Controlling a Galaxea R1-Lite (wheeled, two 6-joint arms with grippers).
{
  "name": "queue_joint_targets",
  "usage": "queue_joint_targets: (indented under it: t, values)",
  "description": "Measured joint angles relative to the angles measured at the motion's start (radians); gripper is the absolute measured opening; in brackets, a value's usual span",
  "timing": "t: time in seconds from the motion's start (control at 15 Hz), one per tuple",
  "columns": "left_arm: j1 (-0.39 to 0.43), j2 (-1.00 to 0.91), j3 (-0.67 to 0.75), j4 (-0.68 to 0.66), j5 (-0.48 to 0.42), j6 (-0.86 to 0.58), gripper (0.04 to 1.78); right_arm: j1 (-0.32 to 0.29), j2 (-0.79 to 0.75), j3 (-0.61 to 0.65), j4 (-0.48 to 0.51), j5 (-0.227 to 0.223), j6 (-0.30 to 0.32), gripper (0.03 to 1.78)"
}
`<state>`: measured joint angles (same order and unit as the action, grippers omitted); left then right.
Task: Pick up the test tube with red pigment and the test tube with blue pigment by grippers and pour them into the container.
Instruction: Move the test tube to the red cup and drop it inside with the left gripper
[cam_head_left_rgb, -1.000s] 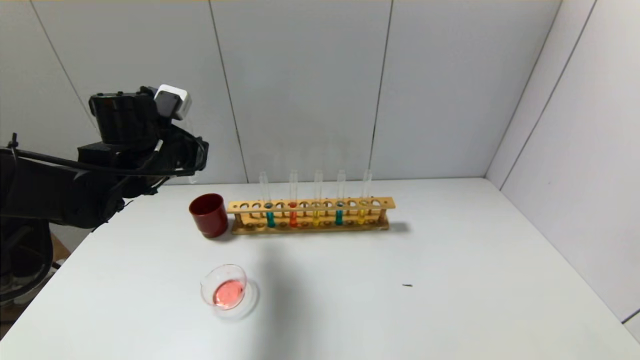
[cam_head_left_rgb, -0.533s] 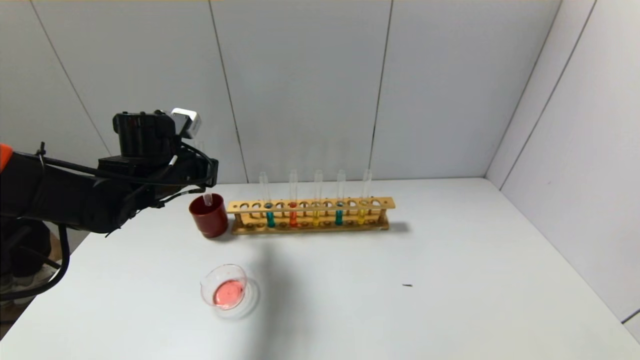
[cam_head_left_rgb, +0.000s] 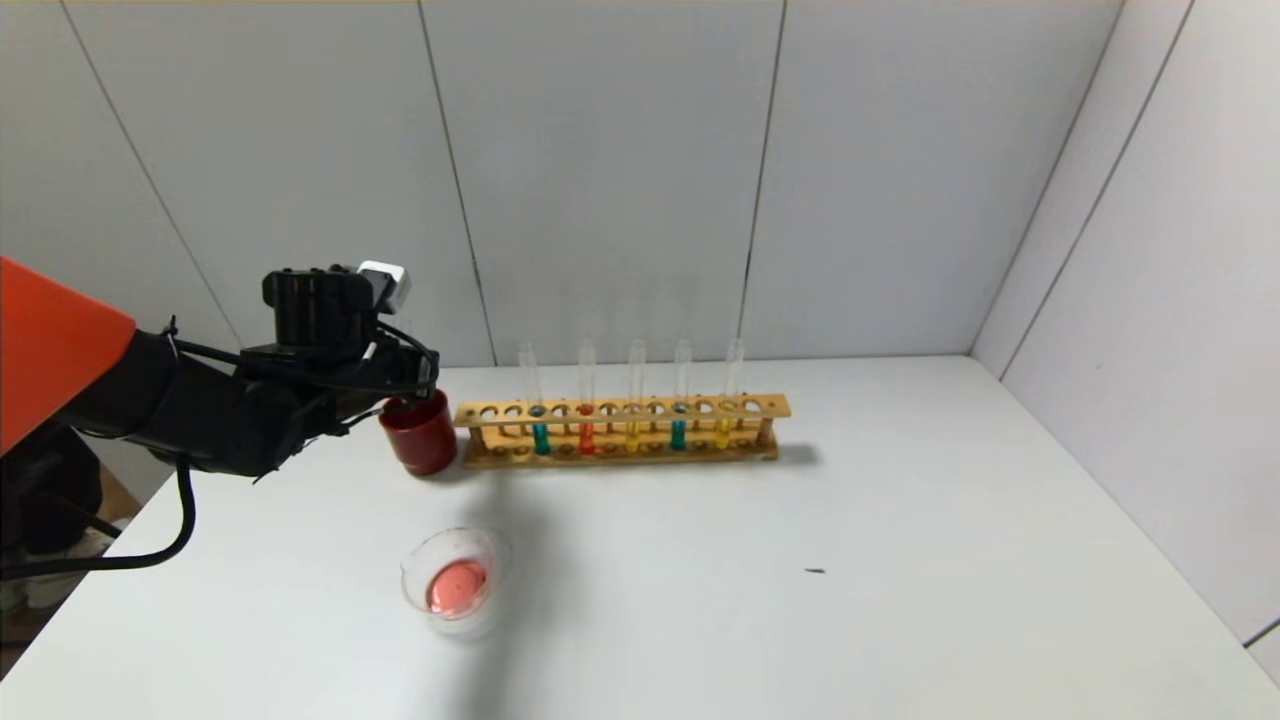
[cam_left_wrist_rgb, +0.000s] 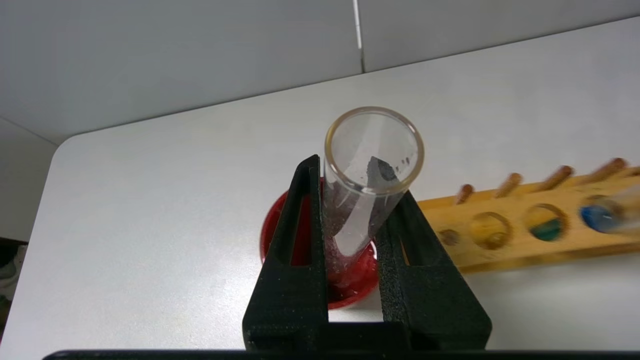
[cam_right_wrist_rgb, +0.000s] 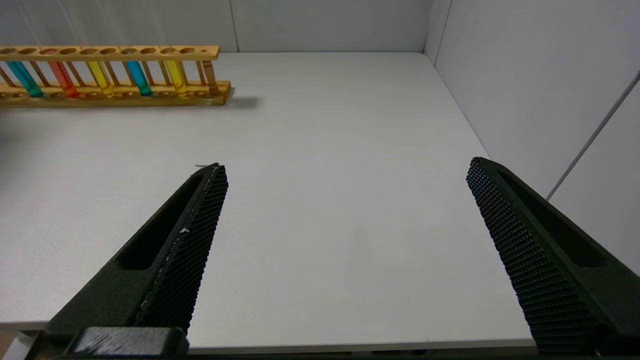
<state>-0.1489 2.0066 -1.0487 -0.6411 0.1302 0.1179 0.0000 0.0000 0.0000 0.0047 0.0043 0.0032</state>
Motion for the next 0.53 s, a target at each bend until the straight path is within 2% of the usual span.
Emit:
queue_joint_targets:
  t: [0.53]
  values:
    - [0.018,0.074,-0.033,-0.001,-0.055,0.001,0.33,0.0,0.0,0.0,0.0,0.0,0.0,1.75]
